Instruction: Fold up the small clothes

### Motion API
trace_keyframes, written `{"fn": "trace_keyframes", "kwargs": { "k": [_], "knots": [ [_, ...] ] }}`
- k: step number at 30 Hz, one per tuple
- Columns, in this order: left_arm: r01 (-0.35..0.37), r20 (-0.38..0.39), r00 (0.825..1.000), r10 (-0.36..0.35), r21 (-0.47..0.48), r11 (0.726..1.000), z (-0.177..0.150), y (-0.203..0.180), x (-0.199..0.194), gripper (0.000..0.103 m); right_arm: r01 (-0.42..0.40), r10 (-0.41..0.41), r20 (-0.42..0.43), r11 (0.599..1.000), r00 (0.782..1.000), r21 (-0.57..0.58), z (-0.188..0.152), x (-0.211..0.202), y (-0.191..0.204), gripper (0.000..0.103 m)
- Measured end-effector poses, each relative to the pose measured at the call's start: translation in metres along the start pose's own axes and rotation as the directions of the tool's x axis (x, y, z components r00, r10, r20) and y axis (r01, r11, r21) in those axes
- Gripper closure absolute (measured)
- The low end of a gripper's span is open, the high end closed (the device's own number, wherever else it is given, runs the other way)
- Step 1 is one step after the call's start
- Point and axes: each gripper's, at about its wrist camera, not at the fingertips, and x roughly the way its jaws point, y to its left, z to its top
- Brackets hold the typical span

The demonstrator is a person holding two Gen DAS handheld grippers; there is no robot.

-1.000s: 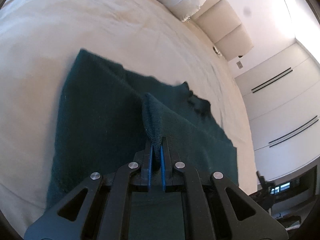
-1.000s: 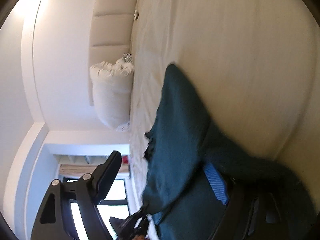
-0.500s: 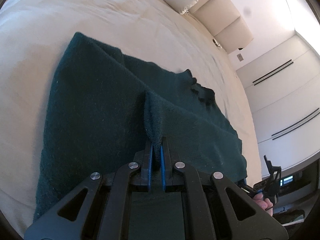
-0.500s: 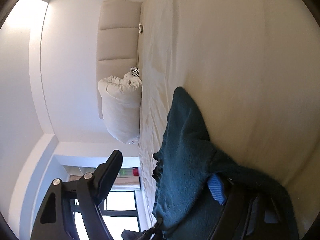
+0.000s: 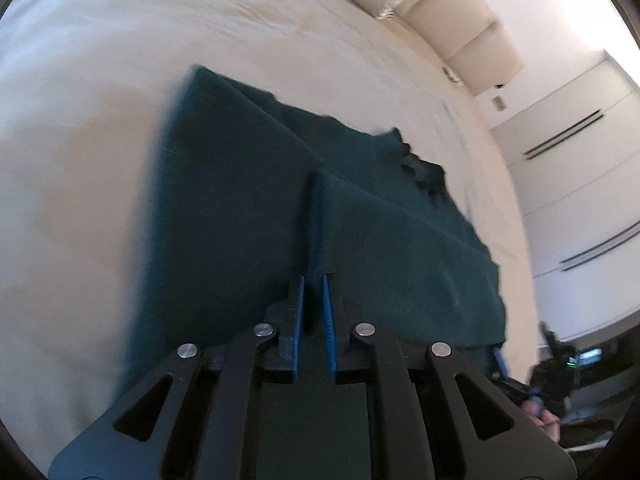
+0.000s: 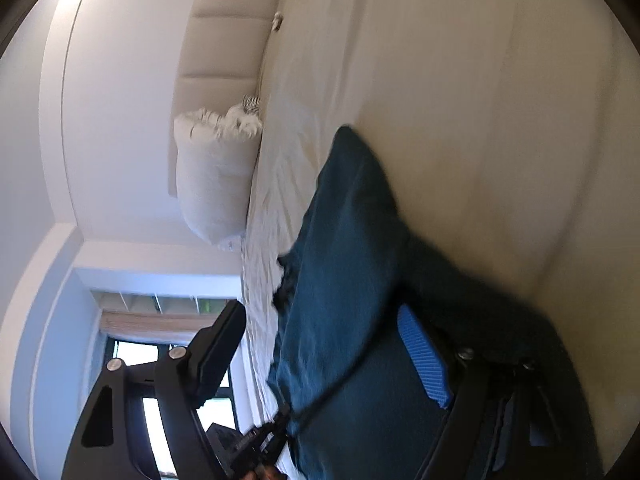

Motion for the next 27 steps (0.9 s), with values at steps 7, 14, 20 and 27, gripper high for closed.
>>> {"fn": "trace_keyframes", "kwargs": {
  "k": [7,14,20,27],
  "knots": [
    [-0.056,0.167,0.986,0.018,0.225,0.973,0.011,-0.054,-0.023,0.094,-0.022,0.019,-0.025,0.991,1.000,-0.133,0.034,0.023,0.036,0.021],
    [-0.134,0.087,0.990,0.110,0.341,0.931,0.024,-0.079,0.058,0.094,0.019,-0.038,-0.108,0.985,0.993,-0.171,0.083,0.086,0.024,0.021],
    [-0.105,0.146,0.988,0.053,0.376,0.920,0.011,-0.071,0.070,0.094,-0.017,-0.019,-0.200,0.984,0.980,-0.178,0.091,0.088,0.003,0.032],
    [-0.113,0.139,0.988,0.066,0.363,0.925,0.008,-0.067,0.056,0.094,-0.028,-0.026,-0.221,0.970,0.975,-0.240,0.054,0.049,0.012,0.024]
  ]
}}
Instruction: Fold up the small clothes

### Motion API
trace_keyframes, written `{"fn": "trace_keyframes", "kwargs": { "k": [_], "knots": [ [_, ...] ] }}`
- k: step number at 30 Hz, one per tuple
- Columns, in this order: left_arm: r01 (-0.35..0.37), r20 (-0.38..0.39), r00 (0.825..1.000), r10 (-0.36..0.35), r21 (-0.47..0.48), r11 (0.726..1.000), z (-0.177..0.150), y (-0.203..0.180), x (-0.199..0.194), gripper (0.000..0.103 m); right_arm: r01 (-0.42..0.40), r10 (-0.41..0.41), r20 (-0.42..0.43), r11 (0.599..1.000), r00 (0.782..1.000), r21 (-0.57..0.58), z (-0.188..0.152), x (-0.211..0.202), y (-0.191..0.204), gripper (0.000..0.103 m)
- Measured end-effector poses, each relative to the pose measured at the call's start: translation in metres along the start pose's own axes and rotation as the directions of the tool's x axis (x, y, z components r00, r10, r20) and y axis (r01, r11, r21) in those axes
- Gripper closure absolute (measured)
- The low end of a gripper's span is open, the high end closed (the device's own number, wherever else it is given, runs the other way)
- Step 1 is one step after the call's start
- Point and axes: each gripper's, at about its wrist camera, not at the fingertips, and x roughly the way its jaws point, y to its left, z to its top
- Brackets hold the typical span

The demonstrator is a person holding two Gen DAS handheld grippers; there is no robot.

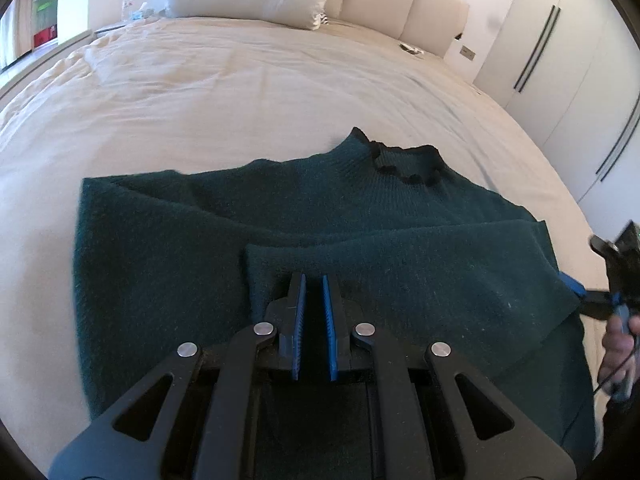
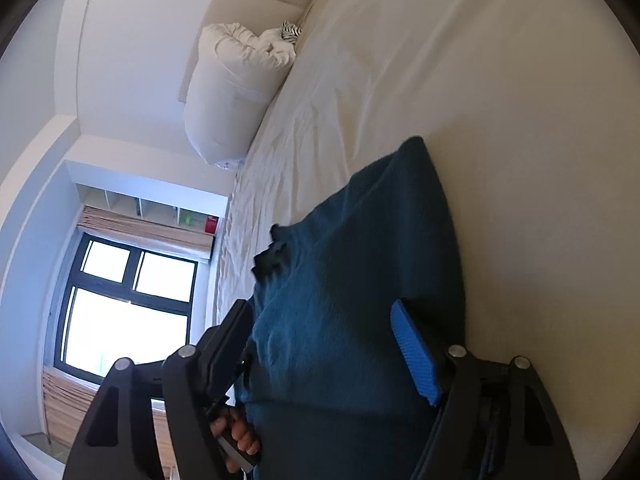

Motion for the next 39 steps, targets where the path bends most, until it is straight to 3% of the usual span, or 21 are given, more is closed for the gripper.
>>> {"fn": "trace_keyframes", "kwargs": {
  "k": [2,5,7,9,15,17,18,19,20,21,27,32,39],
  "knots": [
    [-0.004,-0.001,1.000,0.004,-0.008,1.000,-0.003,0.000,-0.002,0.094,-0.005,0.005,0.004,1.000,1.000,0.001,-0.011,-0.002,-0.007,0.023],
    [-0.003,-0.004,1.000,0.003,0.009,1.000,-0.009,0.000,-0.010,0.094,0.066,-0.066,0.002,0.997,0.998,-0.029,-0.020,-0.006,-0.010,0.040],
    [0.006,-0.022,1.000,-0.006,-0.001,1.000,-0.015,0.004,-0.025,0.094,0.086,-0.086,0.022,0.996,0.996,0.002,-0.028,-0.028,-0.003,0.037],
    [0.001,-0.023,1.000,-0.001,-0.007,1.000,-0.025,0.010,-0.046,0.094,0.130,-0.127,0.054,0.991,0.990,-0.045,-0.039,-0.049,0.011,0.022],
    [-0.014,0.006,1.000,0.014,-0.107,0.994,-0.079,0.041,-0.127,0.094,0.266,-0.261,0.053,0.930,0.964,-0.254,-0.099,-0.094,0.050,0.021],
    [-0.013,0.002,1.000,0.014,-0.137,0.990,-0.101,0.050,-0.151,0.085,0.300,-0.302,0.040,0.909,0.952,-0.288,-0.119,-0.103,0.051,0.021],
    [-0.010,-0.001,1.000,0.010,-0.157,0.988,-0.113,0.055,-0.163,0.071,0.321,-0.327,0.034,0.898,0.945,-0.300,-0.130,-0.108,0.051,0.021],
    [-0.007,-0.001,1.000,0.007,-0.180,0.984,-0.127,0.059,-0.175,0.042,0.333,-0.339,0.033,0.891,0.940,-0.309,-0.139,-0.113,0.049,0.021],
    [0.002,0.009,1.000,0.000,-0.214,0.977,-0.144,0.063,-0.190,0.023,0.338,-0.348,0.029,0.884,0.937,-0.321,-0.149,-0.119,0.048,0.021],
    [0.010,0.018,1.000,-0.006,-0.228,0.974,-0.155,0.067,-0.201,0.021,0.342,-0.354,0.022,0.881,0.935,-0.328,-0.157,-0.128,0.043,0.021],
    [0.045,-0.071,0.995,-0.069,-0.293,0.955,-0.223,0.073,-0.238,0.021,0.363,-0.383,-0.005,0.879,0.924,-0.308,-0.191,-0.156,0.029,0.021],
    [0.052,-0.122,0.989,-0.085,-0.253,0.966,-0.263,0.061,-0.251,0.021,0.378,-0.394,-0.006,0.887,0.919,-0.267,-0.206,-0.174,0.014,0.021],
    [0.058,-0.186,0.978,-0.098,-0.208,0.976,-0.281,0.055,-0.258,0.036,0.343,-0.366,-0.045,0.902,0.930,-0.261,-0.219,-0.179,0.009,0.021]
  ]
}}
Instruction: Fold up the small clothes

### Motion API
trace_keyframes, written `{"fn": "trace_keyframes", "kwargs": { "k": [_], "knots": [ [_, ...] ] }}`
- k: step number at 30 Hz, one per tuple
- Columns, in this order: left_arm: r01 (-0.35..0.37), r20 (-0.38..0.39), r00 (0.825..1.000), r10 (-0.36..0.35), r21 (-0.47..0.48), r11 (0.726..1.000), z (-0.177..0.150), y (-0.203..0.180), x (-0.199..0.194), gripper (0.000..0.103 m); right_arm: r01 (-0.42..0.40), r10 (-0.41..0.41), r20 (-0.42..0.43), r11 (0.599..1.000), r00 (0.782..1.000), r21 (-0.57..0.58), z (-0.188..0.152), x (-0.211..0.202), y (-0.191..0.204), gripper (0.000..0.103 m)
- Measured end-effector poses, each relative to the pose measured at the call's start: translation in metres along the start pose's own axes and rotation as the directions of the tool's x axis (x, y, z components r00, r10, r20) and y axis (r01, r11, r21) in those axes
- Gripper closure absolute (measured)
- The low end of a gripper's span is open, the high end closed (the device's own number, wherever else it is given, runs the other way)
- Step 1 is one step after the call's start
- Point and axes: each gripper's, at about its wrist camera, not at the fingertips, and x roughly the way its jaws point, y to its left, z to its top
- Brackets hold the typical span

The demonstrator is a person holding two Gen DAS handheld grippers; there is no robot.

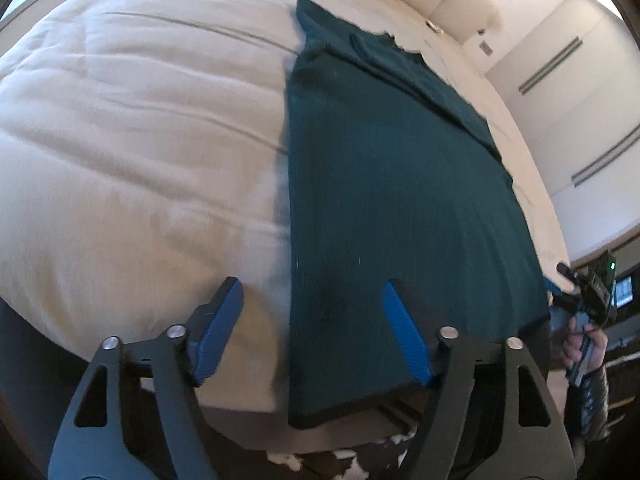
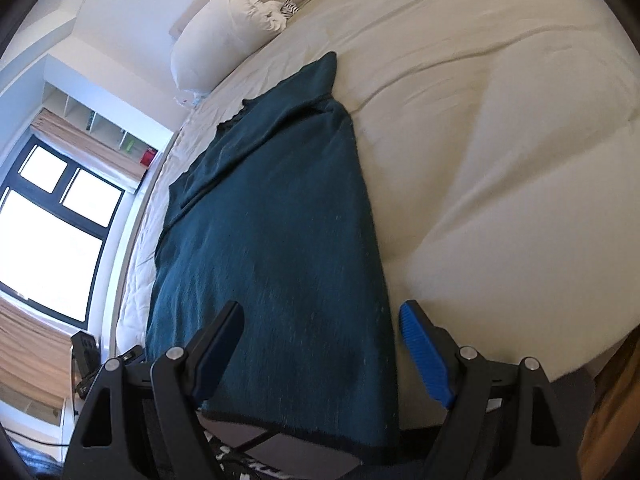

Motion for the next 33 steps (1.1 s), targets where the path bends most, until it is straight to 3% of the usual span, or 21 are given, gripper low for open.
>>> {"fn": "trace_keyframes", "kwargs": {
  "k": [3,5,6,11,17,20,23,28,33],
  "knots": [
    [0.018,-0.032,0.999,-0.017,0.018,1.000,-0.008,-0.001,0.001,0.047,-0.020,0.020,-0.008,1.000,1.000,0.002,-0.004,-0.001,-0.002,0.021],
    [0.048,-0.060,0.997,-0.047,0.012,0.999,-0.013,-0.001,0.003,0.066,-0.029,0.029,-0.013,1.000,1.000,0.007,-0.005,-0.001,-0.003,0.021],
    [0.056,-0.073,0.996,-0.055,0.006,0.998,-0.014,-0.001,0.005,0.069,-0.032,0.032,-0.016,0.999,0.999,0.008,-0.006,-0.002,-0.003,0.021],
    [0.090,-0.135,0.987,-0.091,-0.010,0.996,-0.016,0.000,0.013,0.070,-0.036,0.036,-0.042,0.999,0.998,-0.006,-0.010,-0.005,-0.003,0.021],
    [0.152,-0.143,0.977,-0.161,-0.068,0.986,-0.004,0.014,0.021,0.072,-0.016,0.017,-0.054,1.000,0.998,0.019,-0.011,-0.014,-0.013,0.025],
    [0.144,-0.146,0.977,-0.154,-0.073,0.987,-0.002,0.020,0.022,0.085,0.009,-0.008,-0.072,1.000,0.997,0.017,-0.011,-0.017,-0.014,0.027],
    [0.148,-0.143,0.977,-0.159,-0.082,0.986,-0.001,0.023,0.023,0.089,0.016,-0.013,-0.098,0.999,0.995,0.033,-0.010,-0.016,-0.018,0.031],
    [0.148,-0.147,0.977,-0.157,-0.067,0.987,-0.001,0.018,0.024,0.091,0.003,0.007,-0.213,0.999,0.977,0.047,-0.013,-0.003,-0.018,0.032],
    [0.162,-0.162,0.972,-0.169,-0.058,0.985,0.000,0.016,0.026,0.091,-0.003,0.020,-0.229,0.997,0.973,0.075,-0.015,-0.003,-0.025,0.040]
  ]
}}
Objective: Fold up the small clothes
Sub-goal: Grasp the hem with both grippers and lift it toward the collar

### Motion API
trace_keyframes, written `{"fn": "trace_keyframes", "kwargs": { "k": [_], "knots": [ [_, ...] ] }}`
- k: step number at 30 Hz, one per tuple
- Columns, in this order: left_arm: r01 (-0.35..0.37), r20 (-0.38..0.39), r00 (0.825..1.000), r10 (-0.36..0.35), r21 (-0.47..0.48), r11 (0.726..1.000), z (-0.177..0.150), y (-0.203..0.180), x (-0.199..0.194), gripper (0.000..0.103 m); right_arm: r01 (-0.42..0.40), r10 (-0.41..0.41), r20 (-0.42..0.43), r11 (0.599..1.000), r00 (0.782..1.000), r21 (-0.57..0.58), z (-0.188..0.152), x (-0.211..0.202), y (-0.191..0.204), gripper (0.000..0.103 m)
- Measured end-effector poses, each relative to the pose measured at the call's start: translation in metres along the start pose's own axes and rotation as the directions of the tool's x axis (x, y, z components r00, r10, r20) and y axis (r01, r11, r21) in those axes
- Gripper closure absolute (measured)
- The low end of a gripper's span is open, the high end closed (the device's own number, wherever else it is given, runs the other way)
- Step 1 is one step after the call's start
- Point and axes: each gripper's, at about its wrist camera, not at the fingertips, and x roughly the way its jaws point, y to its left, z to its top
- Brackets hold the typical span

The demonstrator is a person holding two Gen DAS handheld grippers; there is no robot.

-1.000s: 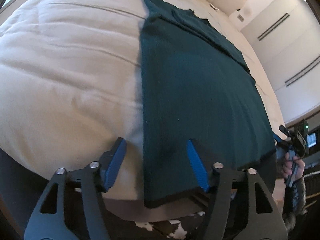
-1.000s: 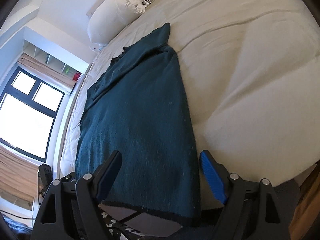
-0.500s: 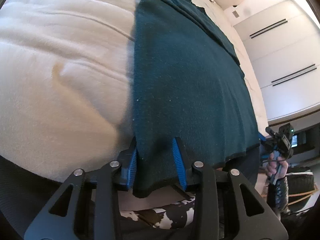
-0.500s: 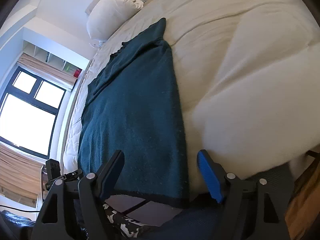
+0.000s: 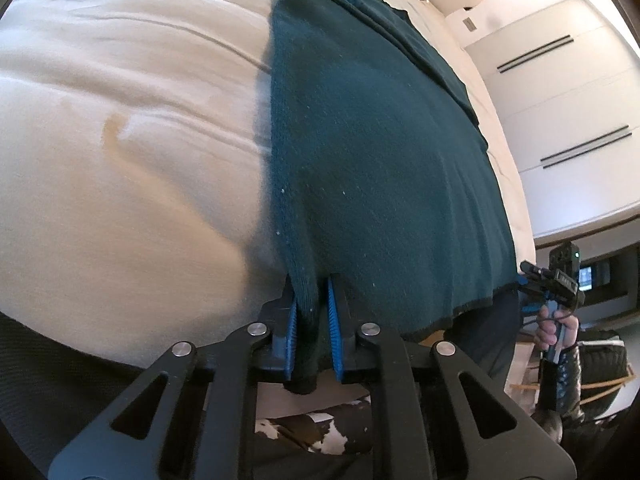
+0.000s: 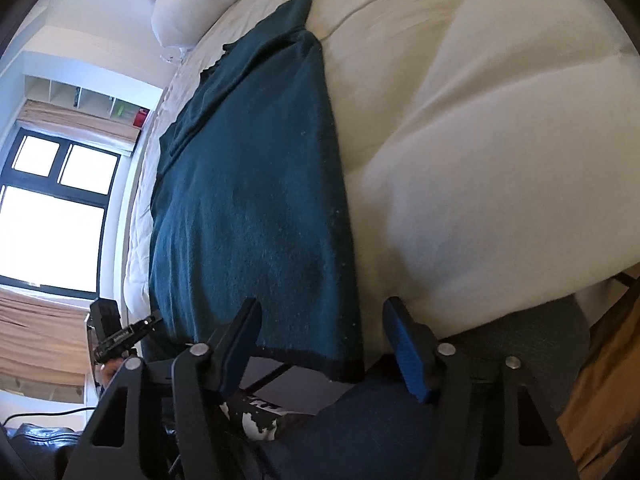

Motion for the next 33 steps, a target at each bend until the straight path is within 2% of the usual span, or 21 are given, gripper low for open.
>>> {"fn": "trace_keyframes", "kwargs": {
  "k": [4,6,7,9,15,19,22,28,33],
  "knots": [
    [-0.003,-0.004,1.000,0.003,0.008,1.000,0.002,0.000,-0.001,0.091,0.024,-0.025,-0.037,0.999,0.999,-0.022,0.000,0.005,0.003,0.051],
    [-0.005,0.000,1.000,0.005,0.011,1.000,0.002,-0.001,-0.001,0.093,0.028,-0.030,-0.051,0.999,0.998,-0.029,0.000,0.008,0.005,0.069],
    [-0.011,0.003,1.000,0.011,0.014,1.000,0.001,-0.001,-0.002,0.097,0.028,-0.030,-0.057,0.999,0.998,-0.032,0.000,0.010,0.006,0.075],
    [-0.011,0.005,1.000,0.011,0.017,1.000,0.000,-0.001,-0.003,0.098,0.024,-0.027,-0.069,0.999,0.997,-0.042,-0.002,0.014,0.007,0.090],
    [-0.008,0.007,1.000,0.007,0.047,0.999,-0.001,-0.001,-0.008,0.099,0.001,-0.004,-0.043,0.999,0.999,-0.054,-0.007,0.010,0.009,0.094],
    [0.016,0.011,1.000,-0.017,0.056,0.998,0.000,-0.001,-0.017,0.099,-0.048,0.048,-0.001,0.996,0.999,-0.071,-0.003,0.005,0.020,0.095],
    [0.059,0.022,0.998,-0.060,0.049,0.997,0.000,0.001,-0.026,0.099,-0.083,0.086,0.035,0.993,0.996,-0.083,0.001,-0.003,0.027,0.095],
    [0.175,0.066,0.982,-0.176,0.016,0.984,0.002,0.006,-0.048,0.099,-0.156,0.163,0.102,0.985,0.981,-0.070,0.008,-0.014,0.032,0.095],
    [0.183,0.060,0.981,-0.184,0.024,0.983,-0.002,0.004,-0.052,0.099,-0.195,0.201,0.133,0.979,0.971,-0.062,0.012,-0.015,0.036,0.095]
  ]
}}
